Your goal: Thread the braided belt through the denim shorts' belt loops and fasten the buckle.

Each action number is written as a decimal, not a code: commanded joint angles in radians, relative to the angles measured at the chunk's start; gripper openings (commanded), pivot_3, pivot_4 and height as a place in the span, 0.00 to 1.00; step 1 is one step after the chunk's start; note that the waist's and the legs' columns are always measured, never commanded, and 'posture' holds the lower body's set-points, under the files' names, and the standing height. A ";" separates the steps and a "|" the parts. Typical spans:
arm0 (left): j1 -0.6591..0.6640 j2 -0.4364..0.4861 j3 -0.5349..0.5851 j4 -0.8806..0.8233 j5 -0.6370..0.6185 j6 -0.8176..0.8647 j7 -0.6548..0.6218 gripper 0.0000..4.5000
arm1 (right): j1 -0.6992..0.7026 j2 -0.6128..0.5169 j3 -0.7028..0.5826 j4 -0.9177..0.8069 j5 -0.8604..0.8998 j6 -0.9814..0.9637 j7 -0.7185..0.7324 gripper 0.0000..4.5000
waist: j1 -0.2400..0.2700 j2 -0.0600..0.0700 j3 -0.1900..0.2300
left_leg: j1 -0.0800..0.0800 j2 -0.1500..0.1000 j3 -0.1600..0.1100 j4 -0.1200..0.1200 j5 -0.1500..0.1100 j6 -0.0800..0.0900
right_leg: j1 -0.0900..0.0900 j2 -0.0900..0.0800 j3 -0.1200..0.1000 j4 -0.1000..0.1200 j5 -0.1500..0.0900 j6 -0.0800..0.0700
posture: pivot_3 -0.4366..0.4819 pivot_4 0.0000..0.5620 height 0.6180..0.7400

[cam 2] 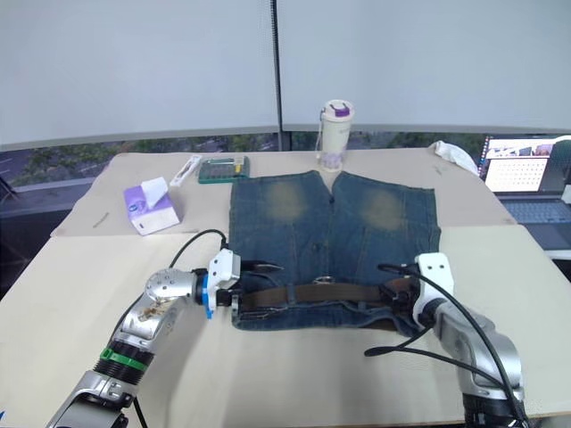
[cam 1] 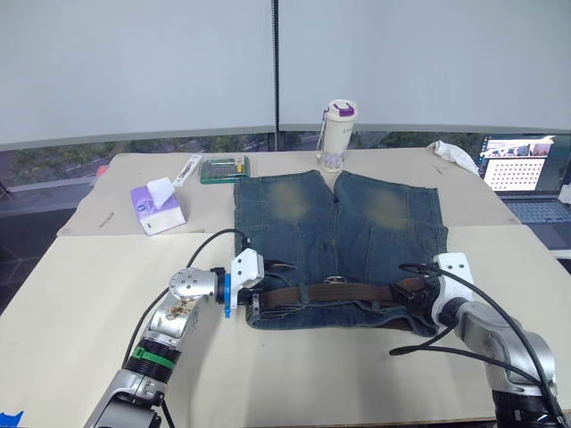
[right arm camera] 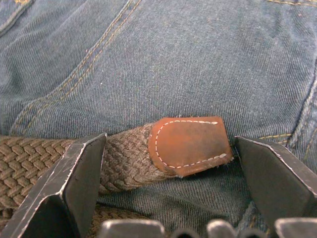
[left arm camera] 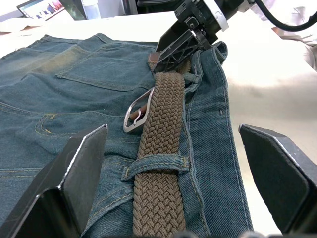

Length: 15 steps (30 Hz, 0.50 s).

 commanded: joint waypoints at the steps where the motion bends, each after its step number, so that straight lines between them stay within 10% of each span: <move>1: -0.022 0.005 0.003 -0.004 0.004 -0.031 -0.004 1.00 | 0.023 0.035 -0.021 0.054 0.029 0.079 -0.015 1.00 | 0.000 0.000 0.000 | 0.000 0.000 0.000 0.000 0.000 0.000 | 0.000 0.000 0.000 0.000 0.000 0.000 | 0.48 0.27 1.00; 5: -0.019 0.004 0.002 -0.003 0.009 -0.035 -0.005 1.00 | 0.003 0.094 -0.092 0.052 0.101 0.125 -0.014 1.00 | 0.001 -0.001 0.000 | 0.000 0.000 0.000 0.000 0.000 0.000 | 0.000 0.000 0.000 0.000 0.000 0.000 | 0.48 0.27 1.00; 15: -0.028 -0.003 -0.002 0.014 0.014 -0.050 -0.004 1.00 | 0.000 0.078 -0.094 0.041 0.120 0.109 0.001 0.31 | -0.003 -0.001 0.000 | 0.000 0.001 0.000 0.000 0.000 0.000 | 0.000 0.000 0.000 0.000 0.000 0.000 | 0.48 0.27 1.00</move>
